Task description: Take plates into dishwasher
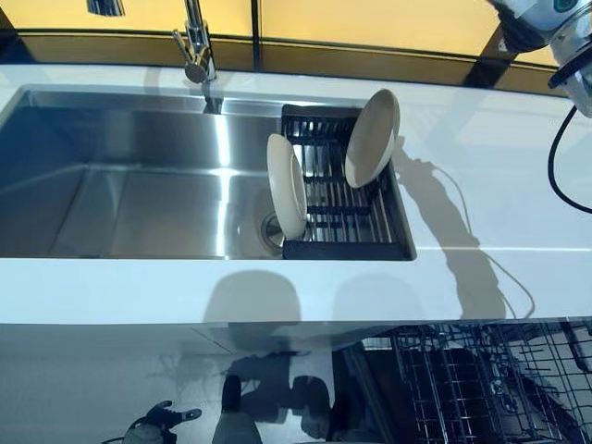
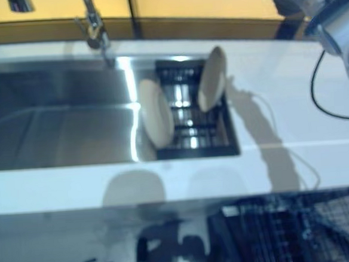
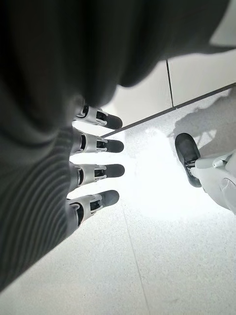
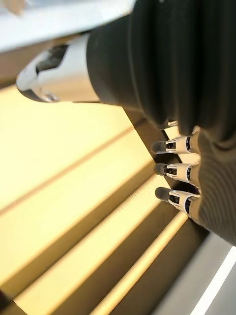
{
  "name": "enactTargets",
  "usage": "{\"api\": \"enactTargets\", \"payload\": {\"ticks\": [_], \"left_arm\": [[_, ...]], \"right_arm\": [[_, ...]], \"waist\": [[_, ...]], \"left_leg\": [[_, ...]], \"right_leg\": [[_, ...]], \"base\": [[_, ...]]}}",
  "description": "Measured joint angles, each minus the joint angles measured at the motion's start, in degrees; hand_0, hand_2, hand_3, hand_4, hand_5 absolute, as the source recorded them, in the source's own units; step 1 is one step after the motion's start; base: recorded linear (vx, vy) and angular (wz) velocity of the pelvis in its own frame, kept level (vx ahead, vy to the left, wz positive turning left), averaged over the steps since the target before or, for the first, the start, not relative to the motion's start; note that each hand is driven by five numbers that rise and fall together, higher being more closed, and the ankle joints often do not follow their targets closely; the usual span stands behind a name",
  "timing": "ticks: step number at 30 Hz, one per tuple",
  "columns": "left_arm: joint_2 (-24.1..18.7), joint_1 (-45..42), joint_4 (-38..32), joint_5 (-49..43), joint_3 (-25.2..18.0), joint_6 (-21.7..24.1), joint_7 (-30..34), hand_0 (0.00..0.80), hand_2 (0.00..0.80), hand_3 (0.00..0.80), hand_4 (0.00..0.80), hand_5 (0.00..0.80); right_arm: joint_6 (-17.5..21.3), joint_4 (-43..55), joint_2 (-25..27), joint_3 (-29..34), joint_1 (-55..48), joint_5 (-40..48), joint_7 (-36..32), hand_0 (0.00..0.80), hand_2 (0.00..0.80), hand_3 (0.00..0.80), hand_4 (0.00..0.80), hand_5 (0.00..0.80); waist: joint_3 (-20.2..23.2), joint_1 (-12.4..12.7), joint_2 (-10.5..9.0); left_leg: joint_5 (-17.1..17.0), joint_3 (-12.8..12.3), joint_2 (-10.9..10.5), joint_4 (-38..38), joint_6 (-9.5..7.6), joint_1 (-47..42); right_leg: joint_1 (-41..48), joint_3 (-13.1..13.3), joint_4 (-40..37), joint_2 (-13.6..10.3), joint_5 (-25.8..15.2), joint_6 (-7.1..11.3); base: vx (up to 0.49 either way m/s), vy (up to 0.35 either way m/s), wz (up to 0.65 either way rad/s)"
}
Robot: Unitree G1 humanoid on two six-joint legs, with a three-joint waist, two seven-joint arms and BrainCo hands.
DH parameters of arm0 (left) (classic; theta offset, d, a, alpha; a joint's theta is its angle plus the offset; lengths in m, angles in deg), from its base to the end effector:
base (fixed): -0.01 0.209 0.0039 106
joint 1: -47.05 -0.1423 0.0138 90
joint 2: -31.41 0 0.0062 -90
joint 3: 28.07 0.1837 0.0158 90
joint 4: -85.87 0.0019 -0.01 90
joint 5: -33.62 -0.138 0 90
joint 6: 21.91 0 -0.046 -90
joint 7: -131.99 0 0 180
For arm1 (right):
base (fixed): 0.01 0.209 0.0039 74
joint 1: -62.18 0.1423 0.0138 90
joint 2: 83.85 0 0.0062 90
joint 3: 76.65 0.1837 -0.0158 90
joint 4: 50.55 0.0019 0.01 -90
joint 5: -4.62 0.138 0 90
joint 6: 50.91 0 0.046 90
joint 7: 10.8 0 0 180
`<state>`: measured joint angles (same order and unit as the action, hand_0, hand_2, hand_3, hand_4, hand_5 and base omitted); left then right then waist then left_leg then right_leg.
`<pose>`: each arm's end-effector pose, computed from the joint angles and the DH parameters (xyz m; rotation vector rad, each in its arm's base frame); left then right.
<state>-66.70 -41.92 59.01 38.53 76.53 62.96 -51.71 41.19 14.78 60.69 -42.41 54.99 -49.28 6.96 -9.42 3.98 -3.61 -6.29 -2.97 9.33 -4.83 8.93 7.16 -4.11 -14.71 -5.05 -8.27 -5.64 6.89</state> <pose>0.0944 0.2719 -0.0924 0.4809 1.1830 0.1289 0.2994 -0.2502 0.3482 -2.3706 -0.8114 -0.4524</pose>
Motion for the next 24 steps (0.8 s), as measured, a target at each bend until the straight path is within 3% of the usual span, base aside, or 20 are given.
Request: {"api": "enactTargets", "payload": {"ticks": [10, 24], "left_arm": [[-0.15, 1.35, -0.88, 0.43, -0.01, 0.97, 0.00, 0.000, 0.000, 0.000, 0.000, 0.000], [-0.16, 1.42, -0.92, 0.47, -0.02, 1.15, 0.01, 0.000, 0.000, 0.000, 0.000, 0.000]], "right_arm": [[0.63, -0.44, -0.39, 0.00, -0.04, -2.48, -0.76, 0.000, 0.000, 0.000, 0.000, 0.000], [1.68, -0.43, -2.26, 0.00, -0.07, -5.20, -1.39, 0.000, 0.000, 0.000, 0.000, 0.000]], "waist": [[-2.95, 0.09, -0.06], [-3.58, 0.12, 0.00]], "left_leg": [[0.00, 0.11, -0.09, 0.01, -0.01, 0.55], [-0.01, 0.14, -0.10, 0.01, -0.01, 0.69]], "right_leg": [[-0.51, -0.11, 0.07, -0.06, 0.00, 0.00], [-0.62, -0.12, 0.04, -0.07, 0.01, 0.01]], "base": [[-0.007, -0.001, 0.00], [0.000, 0.000, 0.00]]}}
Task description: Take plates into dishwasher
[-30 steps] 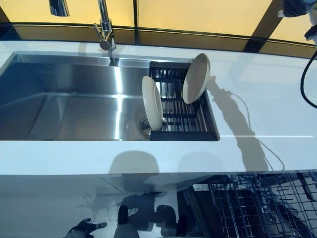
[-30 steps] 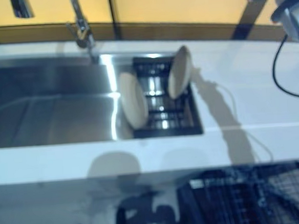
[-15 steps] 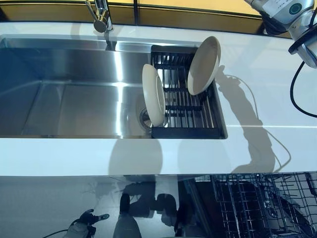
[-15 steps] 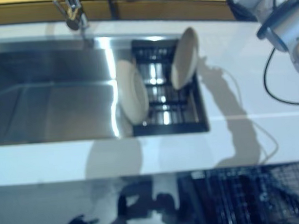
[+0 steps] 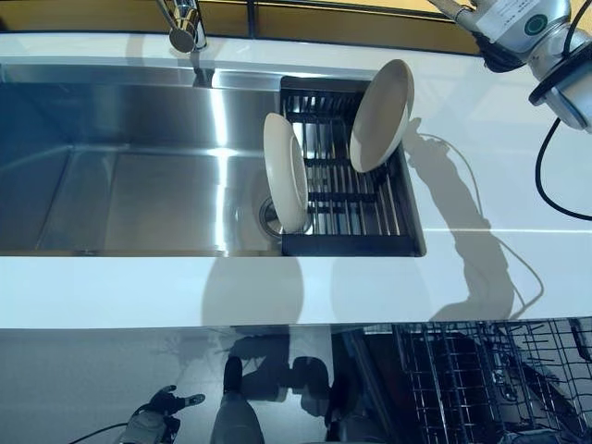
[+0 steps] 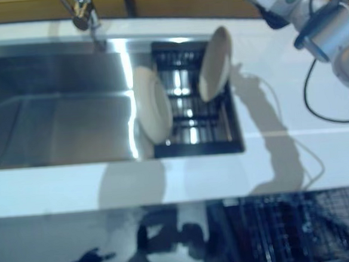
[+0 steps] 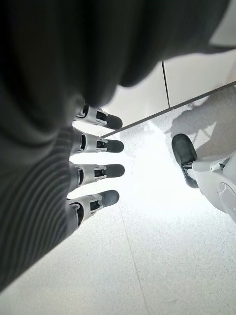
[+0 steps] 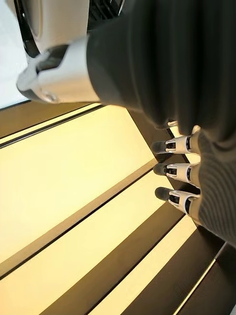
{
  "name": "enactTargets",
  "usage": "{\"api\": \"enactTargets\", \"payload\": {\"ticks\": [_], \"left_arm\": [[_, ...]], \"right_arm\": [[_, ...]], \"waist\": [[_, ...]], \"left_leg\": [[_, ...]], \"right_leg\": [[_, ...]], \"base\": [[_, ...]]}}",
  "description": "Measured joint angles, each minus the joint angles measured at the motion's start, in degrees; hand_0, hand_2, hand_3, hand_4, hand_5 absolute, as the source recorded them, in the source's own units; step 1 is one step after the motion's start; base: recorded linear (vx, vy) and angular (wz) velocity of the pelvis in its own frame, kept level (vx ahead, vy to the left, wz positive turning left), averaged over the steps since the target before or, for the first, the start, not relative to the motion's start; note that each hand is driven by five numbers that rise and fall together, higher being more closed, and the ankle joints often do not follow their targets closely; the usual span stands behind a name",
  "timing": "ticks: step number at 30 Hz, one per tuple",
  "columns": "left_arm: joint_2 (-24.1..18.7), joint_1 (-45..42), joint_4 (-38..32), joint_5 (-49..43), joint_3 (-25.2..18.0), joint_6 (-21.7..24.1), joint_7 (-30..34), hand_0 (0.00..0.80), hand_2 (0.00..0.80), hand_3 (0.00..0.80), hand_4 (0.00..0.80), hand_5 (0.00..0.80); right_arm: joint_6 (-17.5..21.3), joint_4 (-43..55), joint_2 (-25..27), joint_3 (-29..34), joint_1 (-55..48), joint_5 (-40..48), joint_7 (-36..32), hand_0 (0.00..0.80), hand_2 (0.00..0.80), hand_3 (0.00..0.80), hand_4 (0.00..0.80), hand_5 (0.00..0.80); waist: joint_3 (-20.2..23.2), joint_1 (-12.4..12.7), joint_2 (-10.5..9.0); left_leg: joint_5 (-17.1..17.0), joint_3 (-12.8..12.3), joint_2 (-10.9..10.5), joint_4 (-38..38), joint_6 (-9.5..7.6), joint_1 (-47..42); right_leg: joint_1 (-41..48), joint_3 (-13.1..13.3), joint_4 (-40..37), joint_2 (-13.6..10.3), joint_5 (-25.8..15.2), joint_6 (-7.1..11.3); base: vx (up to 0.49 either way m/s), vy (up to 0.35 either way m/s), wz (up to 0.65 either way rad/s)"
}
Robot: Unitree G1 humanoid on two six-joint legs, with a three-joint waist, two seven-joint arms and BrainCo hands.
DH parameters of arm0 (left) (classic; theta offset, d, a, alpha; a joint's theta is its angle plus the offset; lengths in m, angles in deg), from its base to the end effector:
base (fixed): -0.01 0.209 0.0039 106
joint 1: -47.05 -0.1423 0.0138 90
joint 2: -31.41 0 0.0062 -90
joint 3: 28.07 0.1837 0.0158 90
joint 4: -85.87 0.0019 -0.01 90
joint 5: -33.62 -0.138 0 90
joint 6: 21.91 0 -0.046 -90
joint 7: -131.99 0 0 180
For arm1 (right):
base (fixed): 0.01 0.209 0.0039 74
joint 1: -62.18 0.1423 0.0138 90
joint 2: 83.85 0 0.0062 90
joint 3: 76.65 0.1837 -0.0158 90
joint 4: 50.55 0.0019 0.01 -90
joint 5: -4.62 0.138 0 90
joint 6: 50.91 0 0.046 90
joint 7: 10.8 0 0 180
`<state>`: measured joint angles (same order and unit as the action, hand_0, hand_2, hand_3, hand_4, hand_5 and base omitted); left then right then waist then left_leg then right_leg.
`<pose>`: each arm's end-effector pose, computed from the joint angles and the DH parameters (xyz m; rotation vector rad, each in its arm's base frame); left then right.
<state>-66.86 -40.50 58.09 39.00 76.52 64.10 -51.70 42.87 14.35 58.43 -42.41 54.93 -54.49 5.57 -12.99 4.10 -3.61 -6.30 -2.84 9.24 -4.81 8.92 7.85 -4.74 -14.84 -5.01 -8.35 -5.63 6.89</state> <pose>0.1068 0.2708 -0.0886 0.4745 1.1227 0.1253 0.3051 -0.2408 0.3431 -2.4514 -0.8246 -0.3917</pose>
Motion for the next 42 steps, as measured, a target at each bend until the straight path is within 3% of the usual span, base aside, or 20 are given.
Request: {"api": "enactTargets", "payload": {"ticks": [23, 42], "left_arm": [[0.04, 0.42, -0.54, 2.19, 0.02, 1.47, 0.15, 0.000, 0.000, 0.000, 0.000, 0.000], [0.26, 0.85, -0.59, 2.76, 0.05, 2.33, 0.24, 0.000, 0.000, 0.000, 0.000, 0.000]], "right_arm": [[0.69, 0.21, -2.00, -0.37, 0.01, -2.72, -2.43, 0.000, 0.000, 0.000, 0.000, 0.000], [3.37, 1.93, -2.31, -0.90, 0.01, -7.15, -2.75, 0.000, 0.000, 0.000, 0.000, 0.000]], "waist": [[-3.95, 0.32, 1.94], [-4.49, 0.29, 2.59]], "left_leg": [[-0.15, 0.39, -0.52, 0.02, -0.21, 1.90], [-0.26, 0.36, -0.83, 0.02, -0.37, 2.89]], "right_leg": [[-1.62, -0.24, 0.05, -0.41, -0.08, 0.08], [-2.64, -0.17, 0.05, -0.67, -0.20, 0.24]], "base": [[0.000, 0.000, 0.00], [0.000, 0.000, 0.00]]}}
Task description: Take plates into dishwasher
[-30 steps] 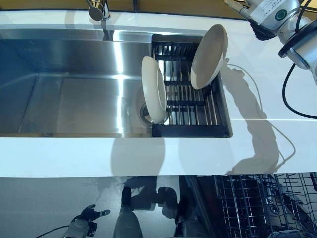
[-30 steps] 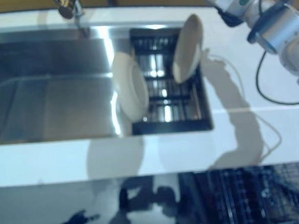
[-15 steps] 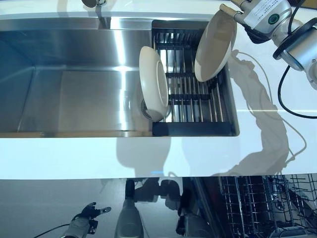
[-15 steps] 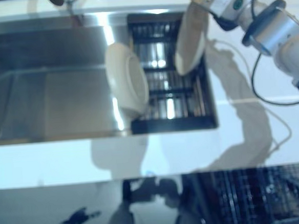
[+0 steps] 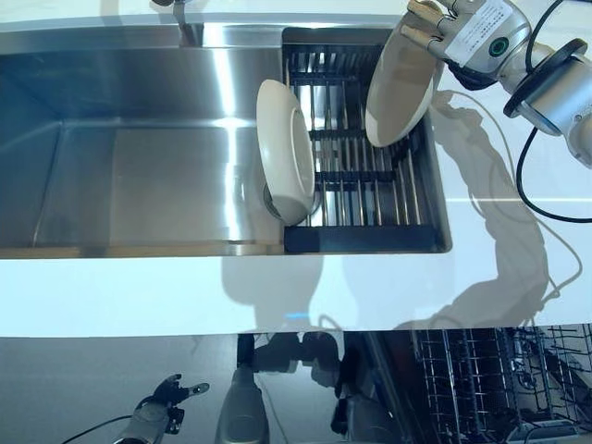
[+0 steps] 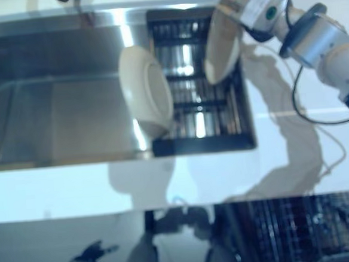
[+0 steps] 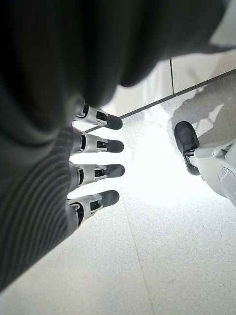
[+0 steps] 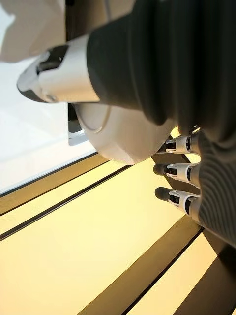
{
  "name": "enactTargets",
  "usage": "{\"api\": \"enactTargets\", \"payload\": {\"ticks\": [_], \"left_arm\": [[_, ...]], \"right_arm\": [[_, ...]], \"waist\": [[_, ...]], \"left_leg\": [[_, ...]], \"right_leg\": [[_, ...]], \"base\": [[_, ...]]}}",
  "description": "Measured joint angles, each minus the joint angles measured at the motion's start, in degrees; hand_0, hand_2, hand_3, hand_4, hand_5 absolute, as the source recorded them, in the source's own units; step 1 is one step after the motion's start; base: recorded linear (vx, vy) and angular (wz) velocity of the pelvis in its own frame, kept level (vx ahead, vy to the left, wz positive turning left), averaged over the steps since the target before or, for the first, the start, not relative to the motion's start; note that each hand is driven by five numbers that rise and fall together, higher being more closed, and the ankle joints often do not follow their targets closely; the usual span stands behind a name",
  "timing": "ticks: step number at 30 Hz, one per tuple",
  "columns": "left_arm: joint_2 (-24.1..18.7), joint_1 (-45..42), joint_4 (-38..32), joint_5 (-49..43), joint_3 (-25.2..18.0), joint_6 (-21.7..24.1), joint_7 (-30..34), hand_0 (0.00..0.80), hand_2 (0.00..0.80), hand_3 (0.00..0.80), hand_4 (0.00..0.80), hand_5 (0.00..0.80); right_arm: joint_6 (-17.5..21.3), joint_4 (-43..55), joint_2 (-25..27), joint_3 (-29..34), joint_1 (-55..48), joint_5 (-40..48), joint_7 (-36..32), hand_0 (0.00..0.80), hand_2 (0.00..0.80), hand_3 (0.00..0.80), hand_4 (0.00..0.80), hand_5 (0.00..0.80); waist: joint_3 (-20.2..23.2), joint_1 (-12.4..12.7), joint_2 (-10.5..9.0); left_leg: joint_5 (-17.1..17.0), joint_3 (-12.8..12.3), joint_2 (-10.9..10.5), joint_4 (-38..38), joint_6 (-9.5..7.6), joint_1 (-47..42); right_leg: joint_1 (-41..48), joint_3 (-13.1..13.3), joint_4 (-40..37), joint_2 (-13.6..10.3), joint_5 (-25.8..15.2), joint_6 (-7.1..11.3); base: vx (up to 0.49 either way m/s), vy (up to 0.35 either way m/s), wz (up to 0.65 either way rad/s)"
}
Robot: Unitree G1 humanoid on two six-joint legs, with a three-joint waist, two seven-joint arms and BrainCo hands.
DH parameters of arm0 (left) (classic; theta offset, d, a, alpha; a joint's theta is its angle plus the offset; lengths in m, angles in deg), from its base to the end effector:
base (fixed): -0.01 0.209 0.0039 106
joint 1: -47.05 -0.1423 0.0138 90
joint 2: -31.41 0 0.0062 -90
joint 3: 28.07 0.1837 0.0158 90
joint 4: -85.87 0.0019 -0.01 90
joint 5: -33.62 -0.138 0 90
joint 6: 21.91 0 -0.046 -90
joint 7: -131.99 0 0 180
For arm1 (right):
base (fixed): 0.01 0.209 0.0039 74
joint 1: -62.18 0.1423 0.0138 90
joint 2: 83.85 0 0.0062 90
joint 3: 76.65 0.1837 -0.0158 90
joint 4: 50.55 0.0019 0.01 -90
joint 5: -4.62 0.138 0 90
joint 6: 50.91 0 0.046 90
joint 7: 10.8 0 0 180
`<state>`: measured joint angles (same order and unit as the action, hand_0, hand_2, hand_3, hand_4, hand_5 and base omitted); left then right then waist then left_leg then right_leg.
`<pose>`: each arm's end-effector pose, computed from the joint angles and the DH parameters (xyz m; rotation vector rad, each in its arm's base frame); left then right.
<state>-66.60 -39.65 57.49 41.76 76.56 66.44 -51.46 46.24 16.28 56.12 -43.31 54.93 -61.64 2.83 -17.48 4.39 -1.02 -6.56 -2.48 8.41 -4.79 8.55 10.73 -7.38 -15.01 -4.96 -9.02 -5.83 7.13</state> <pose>0.1154 0.2674 -0.0864 0.4226 1.0570 0.1309 0.3096 -0.2230 0.3342 -2.5807 -0.8683 -0.2619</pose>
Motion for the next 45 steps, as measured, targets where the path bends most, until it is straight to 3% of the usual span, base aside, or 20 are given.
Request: {"api": "enactTargets", "payload": {"ticks": [20, 21, 22, 23, 24, 45], "left_arm": [[0.05, 0.07, -0.15, 0.03, 0.00, 1.00, 0.28, 0.000, 0.000, 0.000, 0.000, 0.000], [0.05, 0.07, -0.16, 0.04, 0.00, 1.02, 0.30, 0.000, 0.000, 0.000, 0.000, 0.000], [0.05, 0.07, -0.15, 0.04, 0.00, 1.02, 0.40, 0.000, 0.000, 0.000, 0.000, 0.000], [0.05, 0.07, -0.17, 0.04, 0.00, 1.03, 0.62, 0.000, 0.000, 0.000, 0.000, 0.000], [0.05, 0.07, -0.17, 0.04, 0.00, 1.07, 0.67, 0.000, 0.000, 0.000, 0.000, 0.000], [0.09, 0.06, -0.12, 0.11, -0.08, 2.11, 0.69, 0.000, 0.000, 0.000, 0.000, 0.000]], "right_arm": [[4.06, 2.67, -0.02, -0.25, 0.00, -1.79, -4.09, 0.000, 0.000, 0.000, 0.000, 0.000], [4.45, 2.65, -0.02, -0.33, 0.00, -1.78, -4.76, 0.063, 0.063, 0.063, 0.063, 0.063], [4.79, 2.66, -0.02, -0.34, 0.00, -1.77, -5.32, 0.282, 0.282, 0.282, 0.282, 0.282], [5.00, 2.65, -0.02, -0.35, 0.00, -1.77, -5.82, 0.703, 0.703, 0.703, 0.703, 0.703], [5.03, 2.66, -0.02, -0.35, 0.00, -1.80, -6.30, 0.800, 0.800, 0.800, 0.800, 0.800], [5.93, 0.34, -0.13, -1.56, 0.04, -4.83, -8.02, 0.800, 0.800, 0.800, 0.800, 0.800]], "waist": [[-1.00, 0.63, 0.09], [-1.01, 0.80, 0.09], [-1.01, 0.95, 0.07], [-1.02, 1.13, 0.06], [-1.05, 1.25, 0.01], [-1.19, 1.18, -0.82]], "left_leg": [[-0.13, 0.01, -0.24, 0.01, -0.17, -0.03], [-0.14, 0.01, -0.24, 0.01, -0.17, -0.03], [-0.14, 0.01, -0.24, 0.01, -0.18, -0.03], [-0.14, 0.01, -0.24, 0.01, -0.18, -0.04], [-0.14, 0.01, -0.24, 0.01, -0.18, -0.04], [-0.28, 0.04, -0.26, 0.03, -0.33, -1.44]], "right_leg": [[0.05, -0.01, 0.00, -0.25, -0.15, 0.19], [0.05, -0.02, 0.00, -0.24, -0.16, 0.20], [0.05, -0.02, 0.00, -0.24, -0.16, 0.20], [0.06, -0.02, 0.00, -0.25, -0.16, 0.20], [0.07, -0.02, 0.00, -0.25, -0.16, 0.20], [1.52, -0.03, 0.01, -0.28, -0.39, 0.19]], "base": [[0.000, 0.000, 0.00], [0.000, 0.000, 0.00], [0.000, 0.000, 0.00], [0.000, 0.000, 0.00], [0.000, 0.000, 0.00], [0.000, 0.000, 0.00]]}}
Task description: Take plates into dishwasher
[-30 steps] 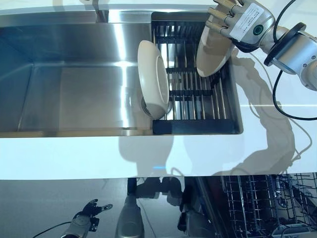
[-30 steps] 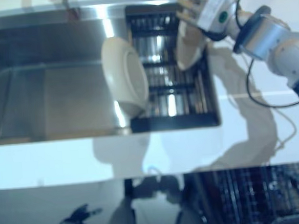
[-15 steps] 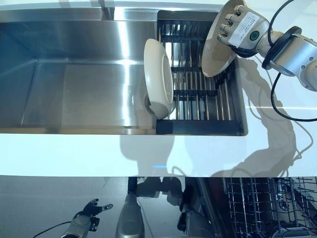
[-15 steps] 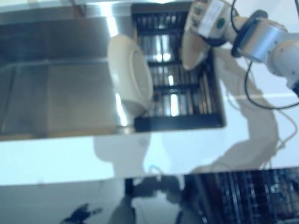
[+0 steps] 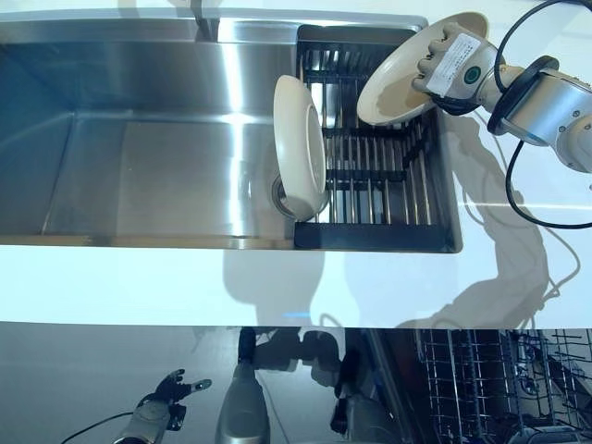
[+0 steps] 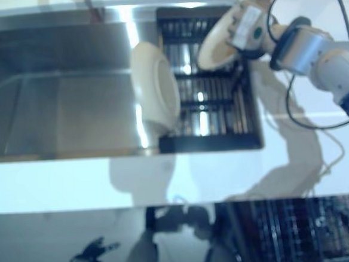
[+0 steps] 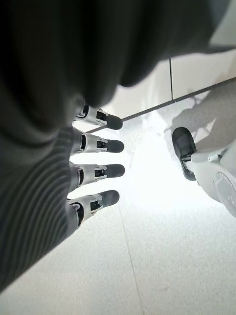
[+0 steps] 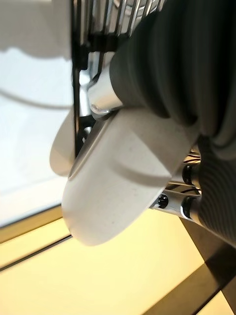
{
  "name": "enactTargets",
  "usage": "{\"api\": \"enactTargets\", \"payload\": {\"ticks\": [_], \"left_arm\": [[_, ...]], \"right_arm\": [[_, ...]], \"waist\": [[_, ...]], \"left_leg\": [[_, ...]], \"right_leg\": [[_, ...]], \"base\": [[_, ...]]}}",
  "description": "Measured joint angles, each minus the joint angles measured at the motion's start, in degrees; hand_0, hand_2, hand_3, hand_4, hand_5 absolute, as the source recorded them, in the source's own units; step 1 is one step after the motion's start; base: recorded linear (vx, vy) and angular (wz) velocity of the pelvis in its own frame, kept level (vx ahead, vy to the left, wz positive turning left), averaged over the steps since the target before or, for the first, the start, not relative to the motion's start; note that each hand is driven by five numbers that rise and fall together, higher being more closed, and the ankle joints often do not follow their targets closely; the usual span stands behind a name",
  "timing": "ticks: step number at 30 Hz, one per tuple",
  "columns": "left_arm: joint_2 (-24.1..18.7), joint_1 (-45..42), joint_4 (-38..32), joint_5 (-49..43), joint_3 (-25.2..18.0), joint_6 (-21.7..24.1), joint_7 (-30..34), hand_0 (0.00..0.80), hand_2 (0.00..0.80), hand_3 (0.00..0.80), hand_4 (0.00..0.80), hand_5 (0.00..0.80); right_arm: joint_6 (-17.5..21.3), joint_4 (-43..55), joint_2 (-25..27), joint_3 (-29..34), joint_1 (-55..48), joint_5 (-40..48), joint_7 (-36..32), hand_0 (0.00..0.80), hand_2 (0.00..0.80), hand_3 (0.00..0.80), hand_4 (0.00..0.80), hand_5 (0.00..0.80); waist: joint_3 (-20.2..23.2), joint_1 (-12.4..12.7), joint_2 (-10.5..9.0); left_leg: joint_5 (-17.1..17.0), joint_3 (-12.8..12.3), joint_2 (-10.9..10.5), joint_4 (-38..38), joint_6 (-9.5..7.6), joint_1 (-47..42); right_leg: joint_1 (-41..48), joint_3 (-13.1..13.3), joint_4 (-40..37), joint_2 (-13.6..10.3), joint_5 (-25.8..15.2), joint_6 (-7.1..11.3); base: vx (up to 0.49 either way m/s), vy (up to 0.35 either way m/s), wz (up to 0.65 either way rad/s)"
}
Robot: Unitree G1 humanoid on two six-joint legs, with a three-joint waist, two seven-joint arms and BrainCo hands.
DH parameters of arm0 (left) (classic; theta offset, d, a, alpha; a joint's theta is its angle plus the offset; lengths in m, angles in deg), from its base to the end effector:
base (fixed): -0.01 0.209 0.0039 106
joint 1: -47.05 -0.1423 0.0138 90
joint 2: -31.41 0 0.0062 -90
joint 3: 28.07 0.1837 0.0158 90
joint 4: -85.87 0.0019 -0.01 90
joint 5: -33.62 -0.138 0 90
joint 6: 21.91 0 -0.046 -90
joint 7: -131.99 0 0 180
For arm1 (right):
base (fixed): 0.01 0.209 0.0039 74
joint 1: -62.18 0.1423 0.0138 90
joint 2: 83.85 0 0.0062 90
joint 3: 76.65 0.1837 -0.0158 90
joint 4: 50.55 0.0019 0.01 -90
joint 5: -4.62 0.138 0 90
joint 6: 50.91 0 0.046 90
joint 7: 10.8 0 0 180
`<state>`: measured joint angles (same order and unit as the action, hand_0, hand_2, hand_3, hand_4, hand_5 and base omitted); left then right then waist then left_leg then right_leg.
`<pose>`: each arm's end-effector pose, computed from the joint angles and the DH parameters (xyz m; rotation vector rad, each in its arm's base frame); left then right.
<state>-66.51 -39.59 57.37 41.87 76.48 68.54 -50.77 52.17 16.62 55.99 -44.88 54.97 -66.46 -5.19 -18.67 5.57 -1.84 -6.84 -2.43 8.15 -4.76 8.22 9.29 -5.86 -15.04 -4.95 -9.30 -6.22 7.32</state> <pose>0.1176 0.2664 -0.0856 0.4113 1.0198 0.1137 0.3112 -0.2198 0.3248 -2.7421 -0.7094 -0.0628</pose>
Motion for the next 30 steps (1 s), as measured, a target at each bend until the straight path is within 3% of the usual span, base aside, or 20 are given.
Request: {"api": "enactTargets", "payload": {"ticks": [4, 10, 13, 20, 23, 27, 30], "left_arm": [[0.21, -0.10, 0.04, -0.02, -0.06, -0.01, -0.03, 0.000, 0.000, 0.000, 0.000, 0.000], [0.29, -1.24, 0.19, -0.30, -0.12, -0.02, -0.05, 0.000, 0.000, 0.000, 0.000, 0.000], [0.30, -2.14, 0.16, -0.76, -0.37, -0.04, -0.03, 0.000, 0.000, 0.000, 0.000, 0.000], [0.34, -5.79, 0.58, -2.13, -1.30, -0.28, 0.50, 0.000, 0.000, 0.000, 0.000, 0.000], [0.54, -6.59, 0.66, -3.07, -1.32, -0.28, 0.60, 0.000, 0.000, 0.000, 0.000, 0.000], [1.21, -7.47, 1.54, -3.08, -2.00, -0.25, 0.65, 0.000, 0.000, 0.000, 0.000, 0.000], [1.88, -7.71, 2.44, -3.14, -2.41, -0.33, 0.67, 0.000, 0.000, 0.000, 0.000, 0.000]], "right_arm": [[-0.25, -1.76, 0.09, -0.01, 0.10, -0.38, 0.44, 0.800, 0.800, 0.800, 0.800, 0.800], [-2.21, -4.43, 2.76, 0.17, 0.09, -0.18, 1.48, 0.800, 0.800, 0.800, 0.800, 0.800], [-4.33, -5.53, 4.24, 1.22, 0.10, 4.92, 2.40, 0.800, 0.800, 0.800, 0.800, 0.800], [-8.00, -5.56, 7.41, 7.30, -3.16, 28.80, 2.44, 0.800, 0.800, 0.800, 0.800, 0.800], [-8.93, -5.60, 10.07, 11.78, -7.95, 34.75, 2.15, 0.800, 0.800, 0.800, 0.800, 0.800], [-9.65, -5.45, 12.86, 16.70, -15.00, 40.68, -0.50, 0.800, 0.800, 0.800, 0.800, 0.800], [-10.05, -5.02, 14.91, 24.72, -24.53, 46.42, -2.71, 0.800, 0.800, 0.800, 0.800, 0.800]], "waist": [[0.35, -0.14, -0.57], [3.70, -0.60, -4.23], [5.99, -0.74, -5.11], [12.71, -3.33, -4.66], [14.62, -3.94, -4.30], [16.29, -6.55, -3.48], [16.83, -8.77, -2.81]], "left_leg": [[0.02, -0.04, 0.01, -0.04, 0.00, -1.43], [0.09, -0.39, 0.04, -0.06, 0.04, -2.87], [0.27, -0.62, 0.05, -0.09, 0.03, -3.95], [1.36, -2.76, 0.39, -0.18, -0.17, -7.31], [1.74, -4.57, 0.56, -0.39, -0.16, -8.77], [2.05, -6.26, 0.71, -0.46, -0.12, -10.00], [2.30, -7.82, 1.05, -0.49, 0.02, -11.01]], "right_leg": [[1.37, 0.03, -0.01, 0.00, 0.00, 0.00], [2.57, 0.37, -0.05, -0.03, 0.03, 0.00], [3.50, 0.64, -0.22, -0.05, 0.14, -0.02], [5.39, 2.82, -0.33, 0.06, 0.43, 0.01], [5.68, 4.51, -0.33, 0.13, 0.51, -0.13], [5.76, 6.25, -0.34, 0.25, 0.42, -0.17], [5.68, 7.91, -0.34, 0.61, 0.45, -0.05]], "base": [[0.021, -0.006, 0.00], [0.060, -0.011, -0.02], [0.080, 0.002, -0.03], [0.051, 0.012, -0.15], [0.016, 0.036, -0.26], [0.020, 0.012, -0.24], [0.005, -0.010, -0.23]]}}
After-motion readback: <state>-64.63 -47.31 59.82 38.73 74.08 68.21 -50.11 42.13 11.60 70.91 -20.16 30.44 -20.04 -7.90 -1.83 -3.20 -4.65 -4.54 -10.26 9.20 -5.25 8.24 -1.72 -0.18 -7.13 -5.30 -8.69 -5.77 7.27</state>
